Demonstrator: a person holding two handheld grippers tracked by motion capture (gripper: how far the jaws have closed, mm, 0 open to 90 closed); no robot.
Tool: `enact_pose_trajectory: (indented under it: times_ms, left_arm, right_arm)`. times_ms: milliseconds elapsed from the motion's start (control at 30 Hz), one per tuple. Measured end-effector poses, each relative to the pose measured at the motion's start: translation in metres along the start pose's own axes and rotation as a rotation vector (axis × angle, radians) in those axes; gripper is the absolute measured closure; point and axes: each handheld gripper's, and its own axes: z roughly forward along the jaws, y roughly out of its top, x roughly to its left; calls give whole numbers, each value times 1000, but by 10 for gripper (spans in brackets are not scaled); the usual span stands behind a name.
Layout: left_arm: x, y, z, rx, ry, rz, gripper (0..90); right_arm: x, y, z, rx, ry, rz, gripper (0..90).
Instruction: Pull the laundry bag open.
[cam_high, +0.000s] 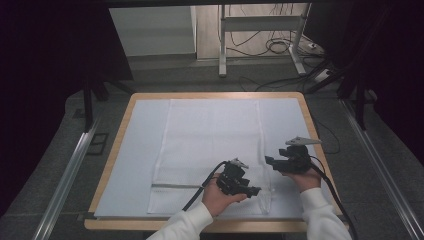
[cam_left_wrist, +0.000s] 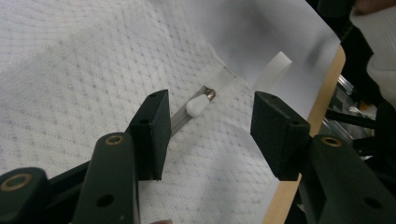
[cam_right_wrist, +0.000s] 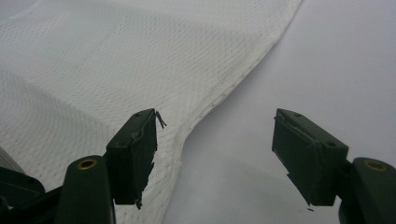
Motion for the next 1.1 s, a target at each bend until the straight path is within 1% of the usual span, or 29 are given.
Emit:
enact_pose_trajectory:
  times_ms: [200,333,500,600,933,1100]
  left_arm:
    - [1,0,5,0,-16,-15,508]
    - [1,0,7,7,-18,-11,514]
    - [2,-1,11,21,-22,-20,519]
    - [2,0,14,20,-31,-32,525]
    - [2,0,19,30,-56,-40,555]
    - [2,0,21,25,-58,-46,582]
  right_arm:
    - [0,0,0,2,-3,0,311]
    - [-1,0,-1,1,-5,1,312]
    - [-1,0,0,1,-5,3,313]
    - [-1,0,0,2,-8,5,314]
    - [-2,0,-1,6,-14,14,316]
    - [-2,0,-1,6,-16,16,316]
